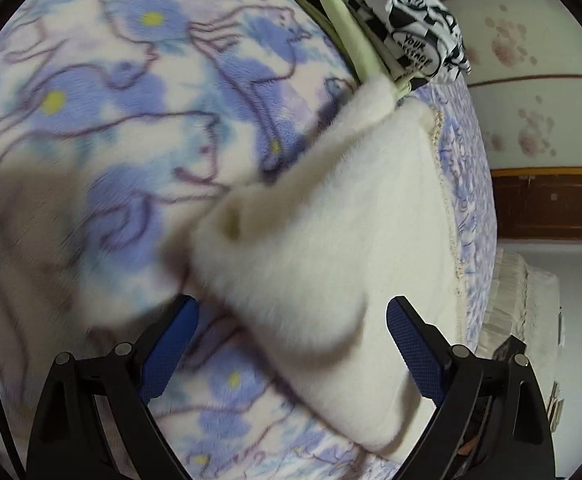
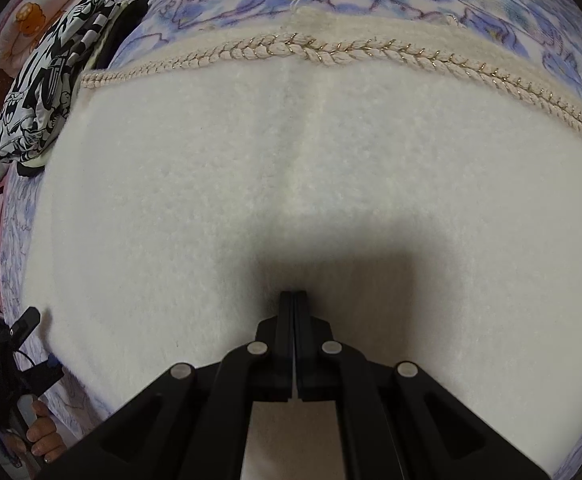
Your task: Fold large clothes
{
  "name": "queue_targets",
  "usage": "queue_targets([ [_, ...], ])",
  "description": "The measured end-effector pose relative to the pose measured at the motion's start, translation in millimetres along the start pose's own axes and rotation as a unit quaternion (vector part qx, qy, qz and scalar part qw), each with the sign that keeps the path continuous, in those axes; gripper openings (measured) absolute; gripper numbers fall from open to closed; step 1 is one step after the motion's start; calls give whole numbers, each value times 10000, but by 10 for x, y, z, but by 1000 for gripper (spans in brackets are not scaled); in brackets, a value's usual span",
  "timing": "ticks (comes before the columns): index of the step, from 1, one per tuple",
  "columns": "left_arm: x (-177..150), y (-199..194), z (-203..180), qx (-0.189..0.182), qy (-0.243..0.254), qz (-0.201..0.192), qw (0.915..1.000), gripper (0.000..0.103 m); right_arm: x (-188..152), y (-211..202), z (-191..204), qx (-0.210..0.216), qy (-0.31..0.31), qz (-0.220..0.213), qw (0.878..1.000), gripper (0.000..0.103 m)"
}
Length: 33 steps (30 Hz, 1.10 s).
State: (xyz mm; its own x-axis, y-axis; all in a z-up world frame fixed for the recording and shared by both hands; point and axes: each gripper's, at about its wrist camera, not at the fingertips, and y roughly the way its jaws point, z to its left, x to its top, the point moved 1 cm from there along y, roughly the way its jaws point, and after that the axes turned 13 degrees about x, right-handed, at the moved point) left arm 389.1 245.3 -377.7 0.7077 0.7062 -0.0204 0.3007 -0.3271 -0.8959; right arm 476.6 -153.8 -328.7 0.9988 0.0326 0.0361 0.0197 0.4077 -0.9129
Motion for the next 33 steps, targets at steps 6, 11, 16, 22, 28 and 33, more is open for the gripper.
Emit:
queue_targets([
  [6, 208, 165, -179, -151, 286, 0, 9995, 95, 2, 64, 58, -109, 176, -56, 9998, 0],
  [11, 403, 330, -129, -463, -33, 319, 9984, 97, 66, 102, 41, -100, 359, 23, 9993, 0],
  [16, 432, 314, -19, -524, -635, 340, 9960, 73, 113, 151, 9, -100, 644, -33, 9979, 0],
  [22, 339, 134, -56, -323, -954, 82, 9949, 47, 135, 190, -29, -222, 615, -145, 9978, 0],
  [28, 177, -249, -378, -644, -795, -344, 9941, 29, -41, 177, 3, -201, 404, -362, 9983, 0],
  [33, -108, -529, -991, -917, -307, -688, 9929, 23, -173, 139, -22, -19, 297, -642, 9975, 0],
])
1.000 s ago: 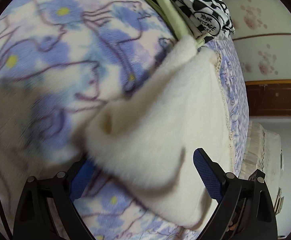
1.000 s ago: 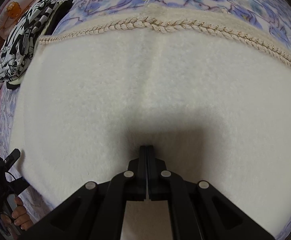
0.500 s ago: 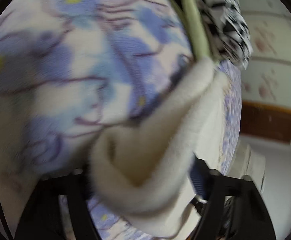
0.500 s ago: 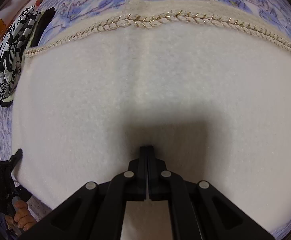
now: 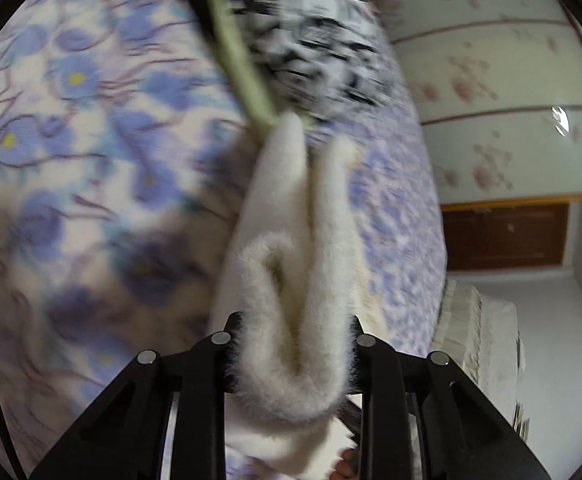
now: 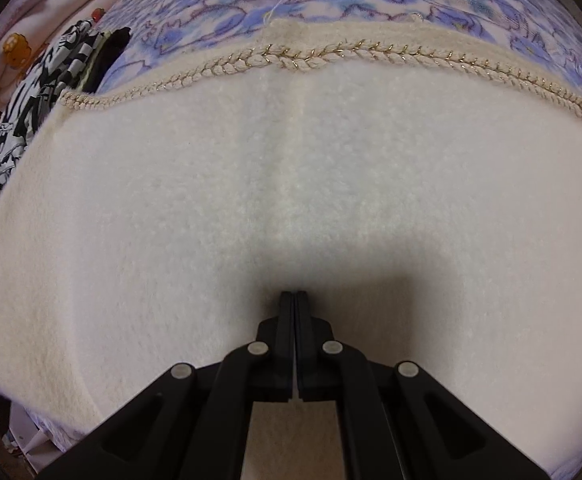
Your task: Fold large clothes
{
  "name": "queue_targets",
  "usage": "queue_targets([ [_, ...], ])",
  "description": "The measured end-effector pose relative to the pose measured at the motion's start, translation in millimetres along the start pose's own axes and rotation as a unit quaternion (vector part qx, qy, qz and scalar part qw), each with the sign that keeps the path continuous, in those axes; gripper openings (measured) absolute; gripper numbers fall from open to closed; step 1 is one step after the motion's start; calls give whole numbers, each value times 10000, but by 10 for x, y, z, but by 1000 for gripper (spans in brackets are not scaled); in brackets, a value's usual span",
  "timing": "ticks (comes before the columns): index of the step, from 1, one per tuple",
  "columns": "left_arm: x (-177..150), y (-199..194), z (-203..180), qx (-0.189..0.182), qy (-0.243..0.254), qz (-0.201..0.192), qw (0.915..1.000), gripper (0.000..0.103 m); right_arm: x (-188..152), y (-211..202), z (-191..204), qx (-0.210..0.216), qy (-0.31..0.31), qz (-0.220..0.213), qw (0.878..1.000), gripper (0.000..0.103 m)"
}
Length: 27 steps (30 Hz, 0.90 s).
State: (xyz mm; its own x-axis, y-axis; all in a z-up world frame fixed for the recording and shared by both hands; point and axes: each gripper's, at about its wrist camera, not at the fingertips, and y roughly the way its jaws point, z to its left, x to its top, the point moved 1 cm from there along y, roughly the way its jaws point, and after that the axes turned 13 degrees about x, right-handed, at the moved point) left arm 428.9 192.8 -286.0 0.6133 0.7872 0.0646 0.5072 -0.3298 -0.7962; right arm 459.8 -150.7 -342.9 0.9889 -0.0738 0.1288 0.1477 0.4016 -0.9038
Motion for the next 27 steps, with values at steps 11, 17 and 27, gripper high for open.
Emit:
queue_targets([
  [11, -1254, -352, -1313, -452, 1172, -549, 9906, 22, -52, -276, -319, 1178, -212, 128, 9927, 0],
  [17, -2137, -227, -1725, -462, 1615, -326, 9853, 22, -64, -704, -755, 1346, -220, -90, 9906, 0],
  [27, -3591, 603, -2164, 218, 2905, 610, 9547, 23, -408, -1948, -2555, 910, 640, -1017, 9886, 0],
])
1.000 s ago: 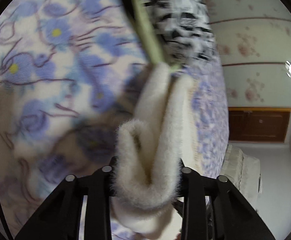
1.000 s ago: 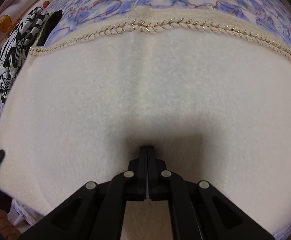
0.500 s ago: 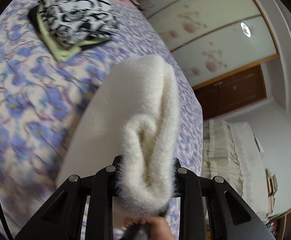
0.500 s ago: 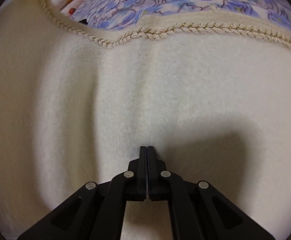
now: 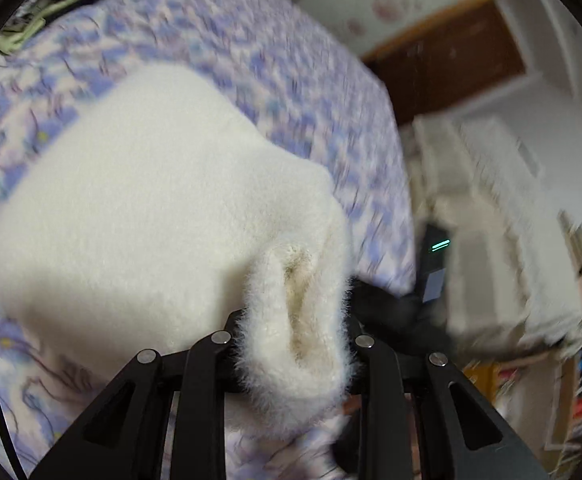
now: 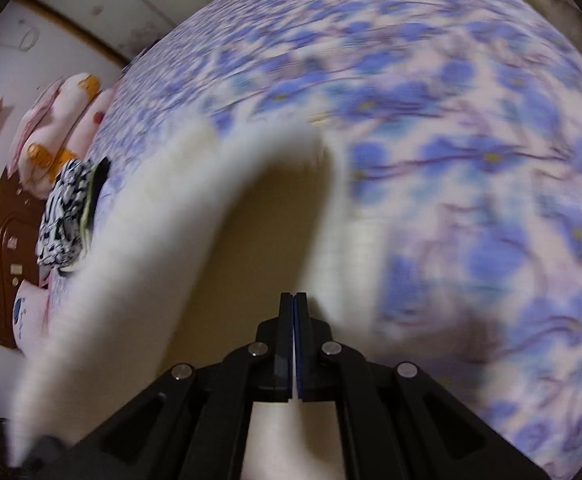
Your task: Fold large clothes
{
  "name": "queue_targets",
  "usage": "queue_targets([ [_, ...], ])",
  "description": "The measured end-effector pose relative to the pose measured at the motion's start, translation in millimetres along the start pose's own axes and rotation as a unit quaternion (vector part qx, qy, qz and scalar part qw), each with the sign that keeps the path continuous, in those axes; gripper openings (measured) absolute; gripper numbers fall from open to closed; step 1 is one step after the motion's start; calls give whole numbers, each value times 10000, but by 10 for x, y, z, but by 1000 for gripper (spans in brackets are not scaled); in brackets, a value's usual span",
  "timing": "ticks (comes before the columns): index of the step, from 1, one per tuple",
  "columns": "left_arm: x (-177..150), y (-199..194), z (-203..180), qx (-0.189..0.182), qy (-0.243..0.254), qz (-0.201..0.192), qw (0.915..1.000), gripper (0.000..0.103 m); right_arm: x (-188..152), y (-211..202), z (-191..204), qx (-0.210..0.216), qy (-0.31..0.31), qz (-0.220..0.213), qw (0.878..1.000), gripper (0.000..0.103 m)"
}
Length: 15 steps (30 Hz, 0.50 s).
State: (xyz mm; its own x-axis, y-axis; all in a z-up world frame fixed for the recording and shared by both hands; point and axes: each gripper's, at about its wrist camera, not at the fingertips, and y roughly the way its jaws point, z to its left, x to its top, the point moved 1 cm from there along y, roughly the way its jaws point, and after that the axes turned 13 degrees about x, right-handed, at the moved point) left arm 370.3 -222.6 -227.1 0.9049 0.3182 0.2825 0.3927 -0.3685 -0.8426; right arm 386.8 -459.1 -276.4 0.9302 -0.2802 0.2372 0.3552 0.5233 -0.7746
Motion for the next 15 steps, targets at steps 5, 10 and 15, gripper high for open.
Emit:
queue_targets([
  [5, -290, 325, -247, 790, 1039, -39, 9914, 25, -161, -362, -343, -276, 76, -14, 9996, 0],
  [10, -283, 486, -277, 638, 1479, 574, 9853, 66, -403, -496, -451, -177, 291, -27, 9994, 0],
  [15, -309, 293, -473, 819, 2505, 941, 9601, 75, -436, -408, -218, 21, 344, -16, 9994, 0],
])
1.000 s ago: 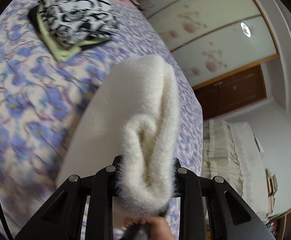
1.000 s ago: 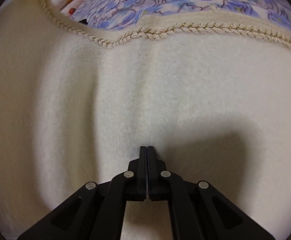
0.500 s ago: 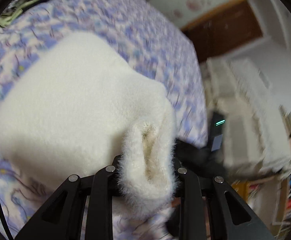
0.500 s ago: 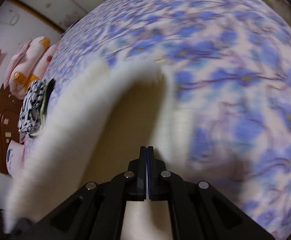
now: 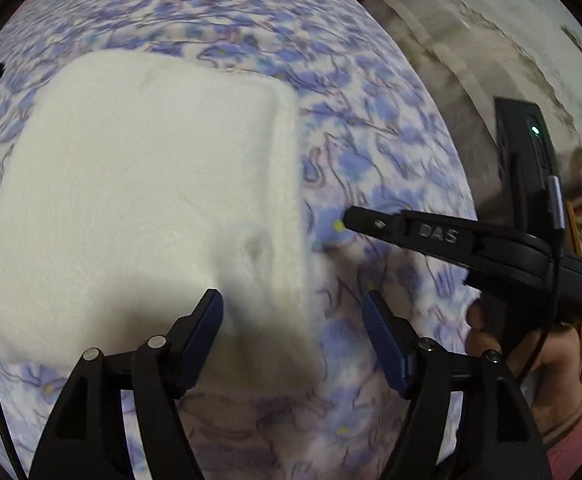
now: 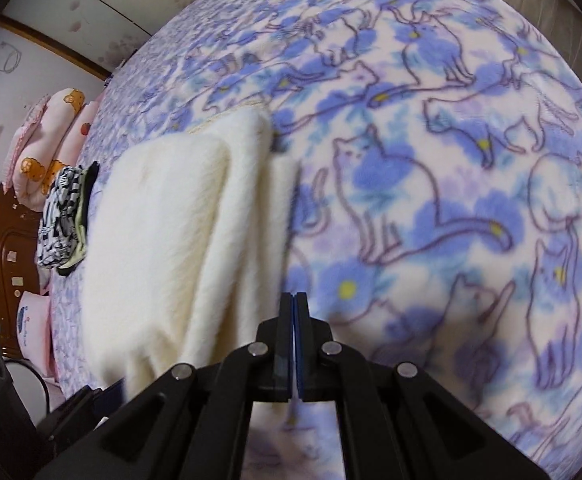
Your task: Fold large clothes
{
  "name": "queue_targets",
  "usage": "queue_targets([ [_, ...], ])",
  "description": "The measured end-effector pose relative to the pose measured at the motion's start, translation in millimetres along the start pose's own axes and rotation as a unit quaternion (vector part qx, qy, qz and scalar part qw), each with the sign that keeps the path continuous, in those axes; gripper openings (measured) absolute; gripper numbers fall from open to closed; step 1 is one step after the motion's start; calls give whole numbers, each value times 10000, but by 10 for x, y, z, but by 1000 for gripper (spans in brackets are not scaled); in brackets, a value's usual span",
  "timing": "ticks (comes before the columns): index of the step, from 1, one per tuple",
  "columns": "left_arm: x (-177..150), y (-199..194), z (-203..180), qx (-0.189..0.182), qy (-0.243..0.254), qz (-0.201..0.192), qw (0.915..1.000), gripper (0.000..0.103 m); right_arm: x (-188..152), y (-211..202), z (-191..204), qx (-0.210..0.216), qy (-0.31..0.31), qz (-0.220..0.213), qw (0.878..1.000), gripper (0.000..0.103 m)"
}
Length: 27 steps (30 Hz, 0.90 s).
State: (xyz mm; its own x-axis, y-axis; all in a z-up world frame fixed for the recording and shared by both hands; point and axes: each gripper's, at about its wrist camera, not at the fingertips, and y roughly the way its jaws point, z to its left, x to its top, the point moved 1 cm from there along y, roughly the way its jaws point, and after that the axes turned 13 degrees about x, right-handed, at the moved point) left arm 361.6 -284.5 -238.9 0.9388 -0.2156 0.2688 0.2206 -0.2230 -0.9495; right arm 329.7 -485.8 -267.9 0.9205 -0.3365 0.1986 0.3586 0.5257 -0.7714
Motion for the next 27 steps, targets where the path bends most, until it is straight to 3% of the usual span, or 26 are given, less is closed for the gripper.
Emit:
queue_targets([
  [1, 12, -74, 3, -11, 48, 41, 10000, 83, -19, -3, 65, 51, -3, -26, 10000, 0],
  [3, 22, -219, 96, 162, 90, 58, 9998, 89, -54, -5, 200, 258, 28, -38, 9997, 0],
  [8, 43, -428, 587, 1022, -40, 182, 9946, 92, -207, 129, 572, 918, 30, 472, 9947, 0],
  [14, -8, -358, 1352, 1399, -616, 654, 9861, 93, -348, 344, 813, 274, -289, 981, 9944, 1],
  [18, -33, -297, 1716, 1574, -982, 673, 9803, 93, -308, 231, 807, 242, -159, 895, 9956, 23],
  [23, -63, -190, 1933, 1673, -1178, 721, 9762, 93, -338, 113, 827, 72, -239, 875, 9959, 40],
  [27, -83, -108, 1966, 1801, -1118, 758, 9743, 93, -337, 46, 804, 402, -105, 822, 9958, 42],
])
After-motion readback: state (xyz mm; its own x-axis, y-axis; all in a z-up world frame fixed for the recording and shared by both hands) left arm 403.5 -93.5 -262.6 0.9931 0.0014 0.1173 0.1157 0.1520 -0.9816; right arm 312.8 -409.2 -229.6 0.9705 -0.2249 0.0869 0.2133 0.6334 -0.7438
